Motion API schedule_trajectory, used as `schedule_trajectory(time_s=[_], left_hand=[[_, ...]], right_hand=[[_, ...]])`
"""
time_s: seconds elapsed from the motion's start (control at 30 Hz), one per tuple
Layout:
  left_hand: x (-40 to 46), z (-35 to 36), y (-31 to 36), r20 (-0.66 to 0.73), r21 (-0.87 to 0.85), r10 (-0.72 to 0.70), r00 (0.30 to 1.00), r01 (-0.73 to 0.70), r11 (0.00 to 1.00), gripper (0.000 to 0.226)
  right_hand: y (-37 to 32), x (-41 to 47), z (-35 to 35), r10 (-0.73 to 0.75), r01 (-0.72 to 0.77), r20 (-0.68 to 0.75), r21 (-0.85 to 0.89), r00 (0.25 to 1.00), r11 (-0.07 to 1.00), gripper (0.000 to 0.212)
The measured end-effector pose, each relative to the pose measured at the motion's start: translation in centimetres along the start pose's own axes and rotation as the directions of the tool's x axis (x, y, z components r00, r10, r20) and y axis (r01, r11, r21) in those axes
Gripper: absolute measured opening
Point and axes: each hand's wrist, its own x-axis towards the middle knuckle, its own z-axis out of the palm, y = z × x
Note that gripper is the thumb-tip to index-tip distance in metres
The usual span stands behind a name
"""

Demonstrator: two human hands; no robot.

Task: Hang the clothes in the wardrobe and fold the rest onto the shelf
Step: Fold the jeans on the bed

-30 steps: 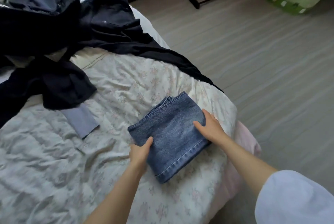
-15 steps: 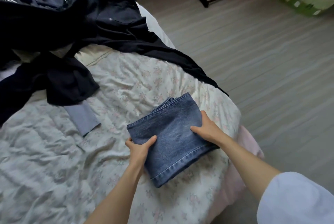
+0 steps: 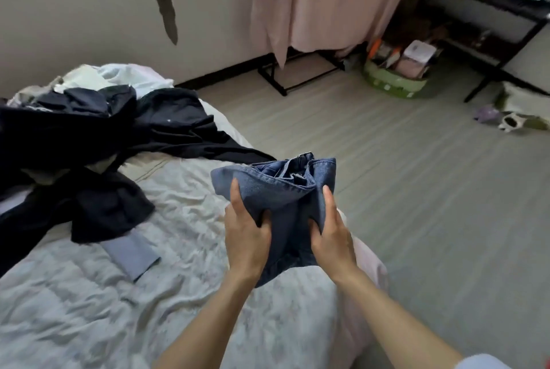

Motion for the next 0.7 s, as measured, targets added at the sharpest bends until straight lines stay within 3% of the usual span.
schedule_trajectory(time_s=[0.1, 0.23, 0.33, 0.5, 0.57, 0.7], left_hand=[[-0.8, -0.4, 5.3, 0.039, -0.108, 0.157, 0.987, -0.152, 0.983, 0.082], [-4.0, -1.1, 13.2, 0.124, -0.312, 0.384, 0.915, -0.331, 0.891, 0.081], [-7.9, -1.9, 20.9, 0.258, -0.423, 0.511, 0.82, -0.38, 0.823, 0.078], [-14.0, -1.7, 29.4, 0.441, -0.501, 0.632, 0.638, -0.409, 0.762, 0.057], [-18.1, -1.2, 32.4, 0.473, -0.529, 0.679, 0.561, -0.436, 0.728, 0.054], [-25.6, -0.4, 37.2, 0.47, -0.594, 0.763, 0.443, -0.481, 0.645, 0.057]], right_hand=[[-2.0, -1.9, -5.5, -0.001, -0.005, -0.186, -0.031, 0.983, 1.0, 0.07], [-3.7, -6.5, -14.2, 0.001, 0.001, -0.453, 0.005, 0.892, 1.0, 0.069], [-4.6, -12.1, -21.6, 0.015, -0.002, -0.627, 0.022, 0.779, 1.0, 0.07], [-3.8, -20.4, -28.6, 0.078, -0.103, -0.781, 0.017, 0.619, 0.995, 0.071], [-3.2, -24.5, -31.6, 0.067, -0.122, -0.853, 0.004, 0.518, 0.993, 0.071], [-2.3, -31.3, -36.7, 0.072, -0.112, -0.918, 0.03, 0.39, 0.993, 0.071]])
